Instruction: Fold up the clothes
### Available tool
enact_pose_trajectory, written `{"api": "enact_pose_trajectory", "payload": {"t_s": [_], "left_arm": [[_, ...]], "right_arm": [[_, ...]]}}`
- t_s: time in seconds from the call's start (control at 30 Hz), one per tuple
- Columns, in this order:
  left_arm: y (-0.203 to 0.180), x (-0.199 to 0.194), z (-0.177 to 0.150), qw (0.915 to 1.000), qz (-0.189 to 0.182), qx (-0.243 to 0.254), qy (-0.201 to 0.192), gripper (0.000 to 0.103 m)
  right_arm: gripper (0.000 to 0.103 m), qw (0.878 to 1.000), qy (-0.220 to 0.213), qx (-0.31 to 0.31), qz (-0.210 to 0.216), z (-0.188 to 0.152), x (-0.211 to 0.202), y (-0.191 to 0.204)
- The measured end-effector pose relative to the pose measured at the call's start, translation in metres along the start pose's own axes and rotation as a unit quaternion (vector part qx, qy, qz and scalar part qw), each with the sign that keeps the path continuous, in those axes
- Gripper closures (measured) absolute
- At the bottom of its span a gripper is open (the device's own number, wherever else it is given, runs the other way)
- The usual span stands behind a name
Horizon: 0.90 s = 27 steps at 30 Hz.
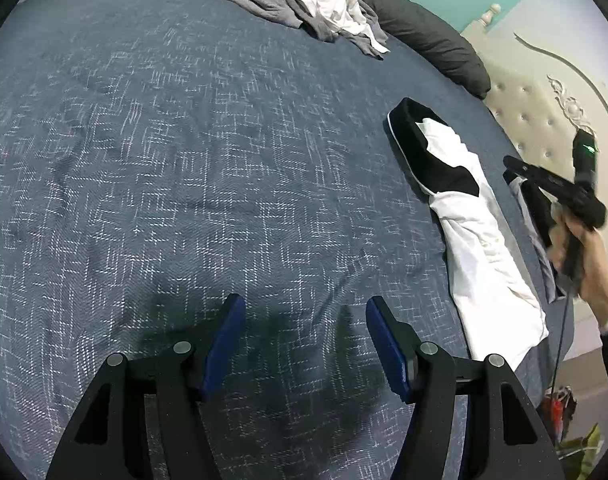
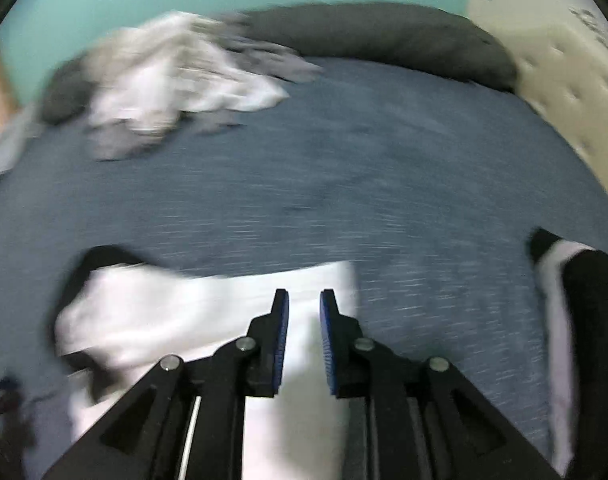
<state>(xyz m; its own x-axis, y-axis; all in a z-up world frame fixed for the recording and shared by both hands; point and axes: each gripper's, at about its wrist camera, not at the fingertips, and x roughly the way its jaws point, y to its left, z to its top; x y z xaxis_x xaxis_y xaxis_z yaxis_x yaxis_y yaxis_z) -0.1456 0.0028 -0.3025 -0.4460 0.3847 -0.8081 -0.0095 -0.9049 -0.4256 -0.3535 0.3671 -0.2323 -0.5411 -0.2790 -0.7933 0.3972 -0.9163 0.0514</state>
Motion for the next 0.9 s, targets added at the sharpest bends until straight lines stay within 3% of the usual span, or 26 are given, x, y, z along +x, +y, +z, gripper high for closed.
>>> {"api": "enact_pose_trajectory", "payload": {"t_s": [0.07, 0.2, 0.27, 0.33, 0.57, 0.6, 0.63, 0.73, 0.9], "left_arm": [[-0.001, -0.001, 0.0, 1.0, 0.002, 0.002, -0.001, 0.036], [-0.001, -0.003, -0.001, 1.0, 0.003, 0.001, -0.005, 0.036], [0.0, -0.004, 0.0, 1.0, 0.002, -0.001, -0.006, 0.036], [0.0, -0.004, 0.0, 1.0, 0.003, -0.003, -0.008, 0.036], [0.0, -0.008, 0.002, 0.9999, -0.001, -0.007, -0.013, 0.036], [-0.001, -0.009, 0.002, 0.9999, -0.001, -0.007, -0.014, 0.036], [-0.001, -0.009, 0.002, 0.9999, -0.001, -0.007, -0.014, 0.036], [-0.001, -0.01, 0.001, 0.9998, -0.001, -0.008, -0.016, 0.036], [-0.001, -0.01, 0.0, 0.9998, 0.001, -0.009, -0.017, 0.036]], "right_arm": [[0.085, 0.998, 0.006, -0.033, 0.051, -0.011, -0.008, 0.028], [0.081, 0.991, 0.028, -0.096, 0.09, -0.03, -0.011, 0.076], [0.071, 0.986, 0.05, -0.118, 0.104, -0.038, -0.005, 0.095], [0.064, 0.982, 0.072, -0.136, 0.11, -0.045, 0.002, 0.109], [0.064, 0.976, 0.104, -0.17, 0.092, -0.062, 0.018, 0.134], [0.07, 0.975, 0.107, -0.172, 0.09, -0.064, 0.019, 0.134], [0.084, 0.975, 0.109, -0.174, 0.089, -0.065, 0.02, 0.134], [0.096, 0.976, 0.108, -0.168, 0.09, -0.064, 0.019, 0.133], [0.097, 0.983, 0.069, -0.11, 0.127, -0.047, -0.003, 0.111]]}}
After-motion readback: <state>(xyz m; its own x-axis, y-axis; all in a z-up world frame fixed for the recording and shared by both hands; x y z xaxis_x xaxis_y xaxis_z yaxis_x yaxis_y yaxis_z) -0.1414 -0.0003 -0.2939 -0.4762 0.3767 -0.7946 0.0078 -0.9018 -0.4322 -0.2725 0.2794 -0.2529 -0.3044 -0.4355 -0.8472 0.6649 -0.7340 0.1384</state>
